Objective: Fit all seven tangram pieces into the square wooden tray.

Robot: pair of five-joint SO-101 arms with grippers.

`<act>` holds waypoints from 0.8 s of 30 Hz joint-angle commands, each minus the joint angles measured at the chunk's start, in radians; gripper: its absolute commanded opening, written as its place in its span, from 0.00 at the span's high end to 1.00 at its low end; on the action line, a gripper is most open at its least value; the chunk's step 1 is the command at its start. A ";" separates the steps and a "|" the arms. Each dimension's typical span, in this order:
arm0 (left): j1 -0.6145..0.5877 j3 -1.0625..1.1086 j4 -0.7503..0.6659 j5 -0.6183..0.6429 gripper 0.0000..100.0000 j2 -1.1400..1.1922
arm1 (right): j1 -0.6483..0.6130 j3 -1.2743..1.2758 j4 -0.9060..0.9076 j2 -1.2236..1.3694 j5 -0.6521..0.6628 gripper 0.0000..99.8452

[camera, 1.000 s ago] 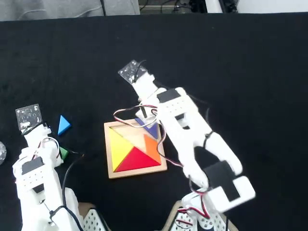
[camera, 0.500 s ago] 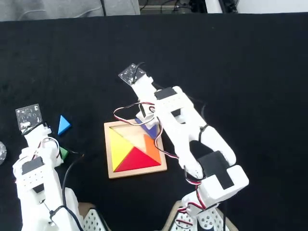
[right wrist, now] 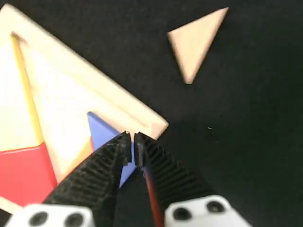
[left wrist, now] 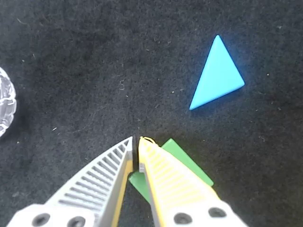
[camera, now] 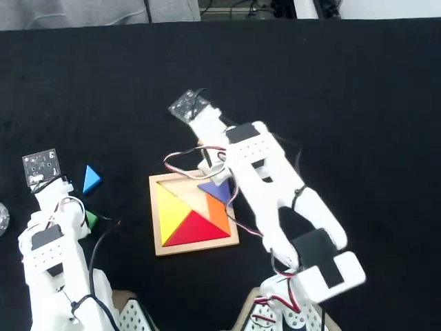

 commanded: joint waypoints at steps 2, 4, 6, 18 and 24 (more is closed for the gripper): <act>0.015 -0.042 0.002 -0.005 0.97 -0.012 | 0.049 -0.002 0.035 -0.061 -0.006 0.98; 0.015 -0.042 0.002 -0.005 0.97 -0.012 | 0.064 0.002 0.101 -0.068 0.037 0.98; 0.015 -0.042 0.002 -0.005 0.97 -0.012 | 0.078 0.002 0.175 -0.065 0.103 0.98; 0.015 -0.042 0.002 -0.005 0.97 -0.012 | -0.037 0.102 0.153 -0.056 0.175 0.98; 0.015 -0.042 0.002 -0.005 0.97 -0.012 | -0.034 0.122 0.068 -0.056 0.173 0.98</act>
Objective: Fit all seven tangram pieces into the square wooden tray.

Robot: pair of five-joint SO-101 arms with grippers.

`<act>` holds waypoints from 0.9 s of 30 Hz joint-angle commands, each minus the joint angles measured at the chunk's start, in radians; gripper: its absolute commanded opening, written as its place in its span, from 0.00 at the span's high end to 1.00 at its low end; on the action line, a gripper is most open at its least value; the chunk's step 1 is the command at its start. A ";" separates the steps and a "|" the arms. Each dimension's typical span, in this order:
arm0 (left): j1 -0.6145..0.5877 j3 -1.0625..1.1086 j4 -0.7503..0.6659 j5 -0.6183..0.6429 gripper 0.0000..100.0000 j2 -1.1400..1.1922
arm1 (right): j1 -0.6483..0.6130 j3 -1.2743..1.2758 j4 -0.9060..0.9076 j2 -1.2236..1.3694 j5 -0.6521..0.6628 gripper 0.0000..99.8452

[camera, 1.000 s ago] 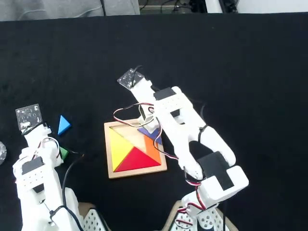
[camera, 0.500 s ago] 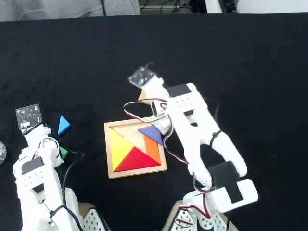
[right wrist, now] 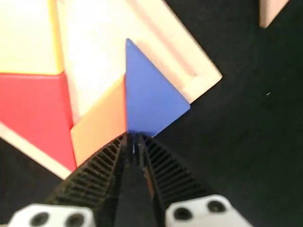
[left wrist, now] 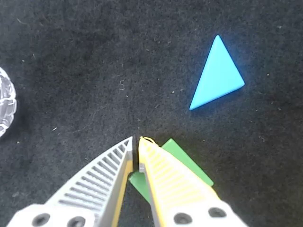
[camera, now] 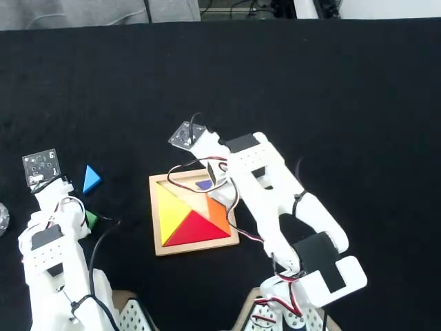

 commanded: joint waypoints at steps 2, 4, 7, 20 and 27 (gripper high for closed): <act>0.015 -0.042 0.002 -0.005 0.97 -0.012 | -0.015 -0.004 -0.066 -0.039 0.003 0.98; 0.015 -0.042 0.002 -0.005 0.97 -0.012 | -0.015 -0.004 -0.092 -0.039 -0.018 0.98; 0.015 -0.042 0.002 -0.005 0.97 -0.012 | -0.020 -0.005 -0.137 -0.039 -0.072 0.98; 0.012 -0.042 0.002 -0.005 0.97 -0.012 | 0.123 -0.035 -0.048 -0.174 -0.072 0.98; 0.013 -0.042 0.002 -0.005 0.97 -0.012 | 0.049 0.015 -0.048 -0.038 0.011 0.98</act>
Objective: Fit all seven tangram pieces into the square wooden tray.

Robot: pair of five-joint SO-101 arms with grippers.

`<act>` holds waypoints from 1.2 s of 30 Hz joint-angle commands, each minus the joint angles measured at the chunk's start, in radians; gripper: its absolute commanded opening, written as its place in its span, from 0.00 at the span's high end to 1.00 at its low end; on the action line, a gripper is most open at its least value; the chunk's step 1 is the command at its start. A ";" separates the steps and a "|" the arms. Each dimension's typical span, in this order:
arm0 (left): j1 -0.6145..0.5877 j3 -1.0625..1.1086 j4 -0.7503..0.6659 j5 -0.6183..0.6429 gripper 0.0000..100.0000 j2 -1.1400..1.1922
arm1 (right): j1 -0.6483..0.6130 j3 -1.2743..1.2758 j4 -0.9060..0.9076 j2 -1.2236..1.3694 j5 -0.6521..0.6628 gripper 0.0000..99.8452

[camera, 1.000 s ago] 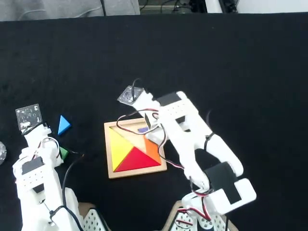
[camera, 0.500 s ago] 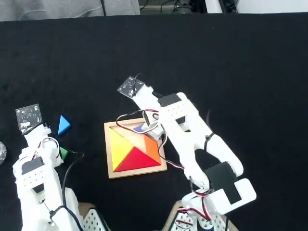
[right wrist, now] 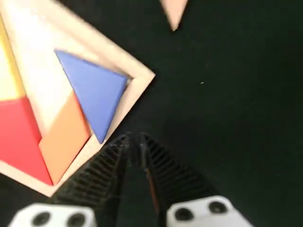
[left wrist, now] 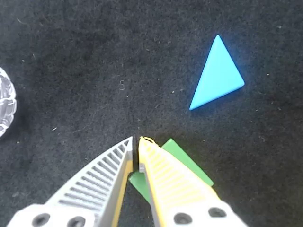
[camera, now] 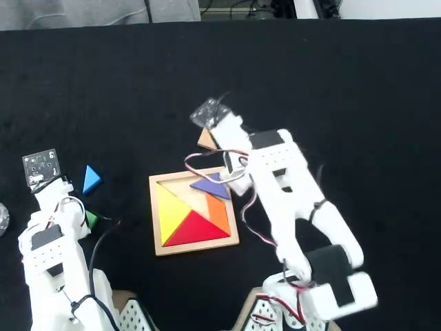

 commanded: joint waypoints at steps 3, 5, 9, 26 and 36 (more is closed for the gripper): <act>0.013 -0.042 0.002 -0.005 0.97 -0.012 | -0.115 -0.033 0.011 0.096 0.034 0.98; 0.013 -0.042 0.002 -0.005 0.97 -0.012 | -0.141 -0.044 0.012 0.114 0.034 0.98; 0.013 -0.042 0.002 -0.005 0.97 -0.012 | -0.143 -0.058 0.014 0.119 0.006 0.98; 0.013 -0.042 0.002 -0.005 0.97 -0.012 | -0.325 -0.193 0.043 0.051 -0.166 0.99; 0.013 -0.042 0.002 -0.005 0.97 -0.012 | -0.262 -0.282 0.037 0.255 -0.167 0.99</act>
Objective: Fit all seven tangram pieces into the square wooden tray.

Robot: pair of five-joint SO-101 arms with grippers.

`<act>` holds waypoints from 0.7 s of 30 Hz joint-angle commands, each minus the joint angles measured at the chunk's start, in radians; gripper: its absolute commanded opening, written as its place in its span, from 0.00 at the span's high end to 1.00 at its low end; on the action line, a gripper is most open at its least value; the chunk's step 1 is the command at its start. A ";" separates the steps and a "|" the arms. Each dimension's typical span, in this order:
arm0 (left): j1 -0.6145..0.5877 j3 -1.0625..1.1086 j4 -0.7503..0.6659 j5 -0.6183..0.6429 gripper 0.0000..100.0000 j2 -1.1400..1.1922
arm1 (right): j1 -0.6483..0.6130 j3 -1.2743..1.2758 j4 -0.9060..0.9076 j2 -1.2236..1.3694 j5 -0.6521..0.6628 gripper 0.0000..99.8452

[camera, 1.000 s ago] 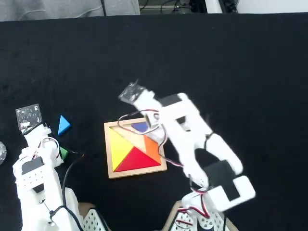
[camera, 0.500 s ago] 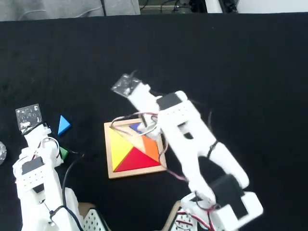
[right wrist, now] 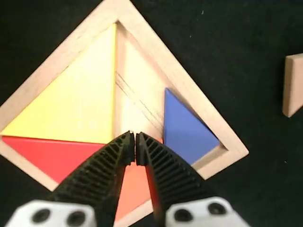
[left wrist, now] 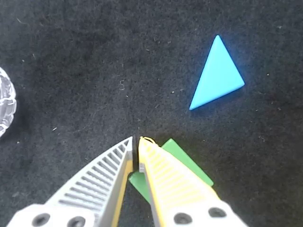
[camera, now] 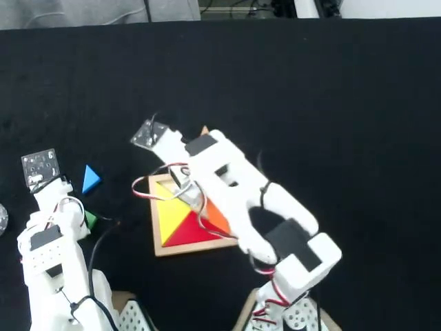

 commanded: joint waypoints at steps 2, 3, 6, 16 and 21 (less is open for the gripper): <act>0.013 -0.042 0.002 -0.005 0.97 -0.012 | 0.071 -0.048 -0.009 0.001 -0.006 0.99; 0.013 -0.042 0.002 -0.005 0.97 -0.012 | 0.081 -0.039 -0.011 0.002 -0.006 0.99; 0.015 -0.042 0.002 -0.005 0.97 -0.012 | 0.092 -0.012 -0.017 0.004 0.018 0.99; 0.015 -0.042 0.002 -0.005 0.97 -0.012 | 0.080 -0.015 -0.017 -0.064 0.048 0.99; 0.015 -0.042 0.002 -0.005 0.97 -0.012 | 0.060 -0.039 -0.018 -0.005 0.012 0.99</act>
